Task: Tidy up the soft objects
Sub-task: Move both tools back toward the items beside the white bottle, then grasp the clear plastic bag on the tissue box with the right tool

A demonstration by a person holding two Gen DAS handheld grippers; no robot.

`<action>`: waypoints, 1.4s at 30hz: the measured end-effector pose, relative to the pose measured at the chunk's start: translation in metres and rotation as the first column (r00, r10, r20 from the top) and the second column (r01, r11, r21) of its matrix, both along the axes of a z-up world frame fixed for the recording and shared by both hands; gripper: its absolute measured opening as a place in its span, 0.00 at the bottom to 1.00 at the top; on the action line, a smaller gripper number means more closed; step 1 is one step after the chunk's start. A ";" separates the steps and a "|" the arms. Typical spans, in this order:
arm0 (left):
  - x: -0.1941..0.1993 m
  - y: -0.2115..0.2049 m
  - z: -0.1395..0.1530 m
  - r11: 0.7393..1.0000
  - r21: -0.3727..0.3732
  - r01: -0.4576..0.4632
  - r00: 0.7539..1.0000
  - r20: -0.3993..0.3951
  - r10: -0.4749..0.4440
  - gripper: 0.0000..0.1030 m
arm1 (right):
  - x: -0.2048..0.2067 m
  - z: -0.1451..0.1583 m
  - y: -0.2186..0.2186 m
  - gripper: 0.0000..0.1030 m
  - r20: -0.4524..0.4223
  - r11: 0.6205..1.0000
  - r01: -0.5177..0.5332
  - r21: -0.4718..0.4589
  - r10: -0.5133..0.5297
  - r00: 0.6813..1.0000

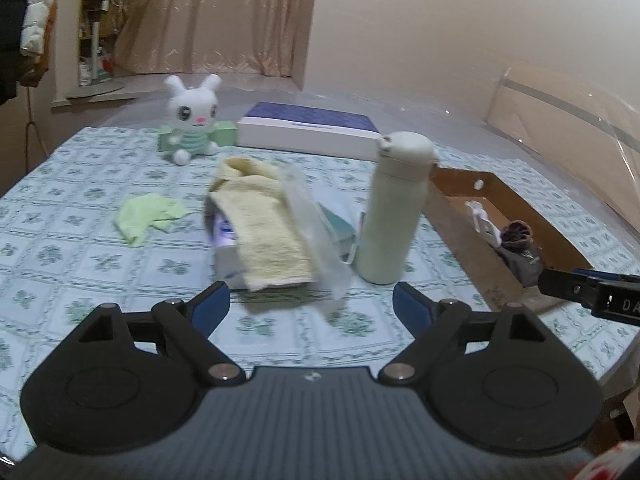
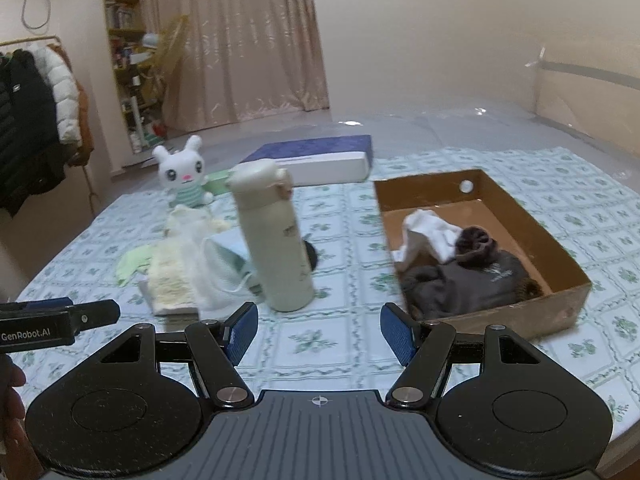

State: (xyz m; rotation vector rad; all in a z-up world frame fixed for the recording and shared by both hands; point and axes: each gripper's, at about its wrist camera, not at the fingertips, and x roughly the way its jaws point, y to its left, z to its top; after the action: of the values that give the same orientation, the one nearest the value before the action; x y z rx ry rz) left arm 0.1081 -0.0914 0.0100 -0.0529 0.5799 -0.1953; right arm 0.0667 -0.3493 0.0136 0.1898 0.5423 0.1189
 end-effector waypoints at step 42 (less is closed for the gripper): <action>0.049 0.159 -0.017 0.989 0.045 -0.142 0.990 -0.015 0.143 0.85 | 0.082 -0.019 0.168 0.65 0.017 0.950 -0.273 -0.153 0.279 0.960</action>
State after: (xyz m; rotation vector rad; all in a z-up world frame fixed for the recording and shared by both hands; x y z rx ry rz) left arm 0.1569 0.0672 -0.0072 -0.0535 0.5959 -0.0431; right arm 0.1491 -0.1811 -0.0049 -0.0360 0.5348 0.3530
